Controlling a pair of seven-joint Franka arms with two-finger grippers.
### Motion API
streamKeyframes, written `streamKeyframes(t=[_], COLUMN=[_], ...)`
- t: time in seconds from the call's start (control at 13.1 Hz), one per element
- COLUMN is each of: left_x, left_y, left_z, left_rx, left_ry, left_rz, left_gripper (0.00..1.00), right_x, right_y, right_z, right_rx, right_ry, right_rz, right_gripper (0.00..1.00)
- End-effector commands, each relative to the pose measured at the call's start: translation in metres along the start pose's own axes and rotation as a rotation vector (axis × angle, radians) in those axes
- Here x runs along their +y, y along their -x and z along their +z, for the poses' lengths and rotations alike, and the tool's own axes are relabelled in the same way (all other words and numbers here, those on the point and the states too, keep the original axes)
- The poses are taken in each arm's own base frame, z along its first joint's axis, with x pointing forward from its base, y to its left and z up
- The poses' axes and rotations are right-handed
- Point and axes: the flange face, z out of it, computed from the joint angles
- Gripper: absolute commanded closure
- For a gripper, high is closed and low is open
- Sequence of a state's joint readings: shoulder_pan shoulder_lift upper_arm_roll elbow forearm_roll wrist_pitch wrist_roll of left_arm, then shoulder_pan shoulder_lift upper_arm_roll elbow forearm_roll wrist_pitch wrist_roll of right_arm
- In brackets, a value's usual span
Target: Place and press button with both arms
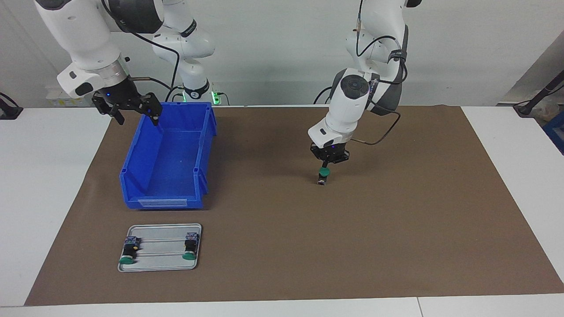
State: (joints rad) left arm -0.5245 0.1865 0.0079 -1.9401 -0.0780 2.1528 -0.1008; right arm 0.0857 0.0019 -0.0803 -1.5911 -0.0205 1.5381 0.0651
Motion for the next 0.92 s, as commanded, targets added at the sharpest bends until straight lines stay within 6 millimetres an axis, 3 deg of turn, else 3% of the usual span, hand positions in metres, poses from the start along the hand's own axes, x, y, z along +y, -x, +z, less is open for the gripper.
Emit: streamKeyframes(t=[0.0,0.31,0.46,0.61,0.84], left_x=[-0.001,0.002,0.001,0.002,-0.005], left_y=[0.003,0.002,0.002,0.004,0.009], left_z=[0.020,0.046,0.043,0.022,-0.035], left_rx=[0.023,-0.009,-0.024,-0.037,0.013], left_ry=[-0.023,-0.029,-0.032,-0.031,-0.022], left_rz=[-0.003,0.001,0.002,0.002,-0.011], left_gripper=[1.00,1.00,1.00,1.00,1.00], right_x=[0.001,0.001,0.001,0.001,0.002], right_y=[0.008,0.008,0.008,0.008,0.008], right_z=[0.000,-0.001,-0.001,0.000,-0.001], right_rx=[0.014,0.016,0.016,0.014,0.015], right_ry=[0.010,0.010,0.010,0.010,0.010], right_rz=[-0.024,-0.024,-0.024,-0.025,-0.023], right_gripper=[0.01,0.01,0.01,0.01,0.01])
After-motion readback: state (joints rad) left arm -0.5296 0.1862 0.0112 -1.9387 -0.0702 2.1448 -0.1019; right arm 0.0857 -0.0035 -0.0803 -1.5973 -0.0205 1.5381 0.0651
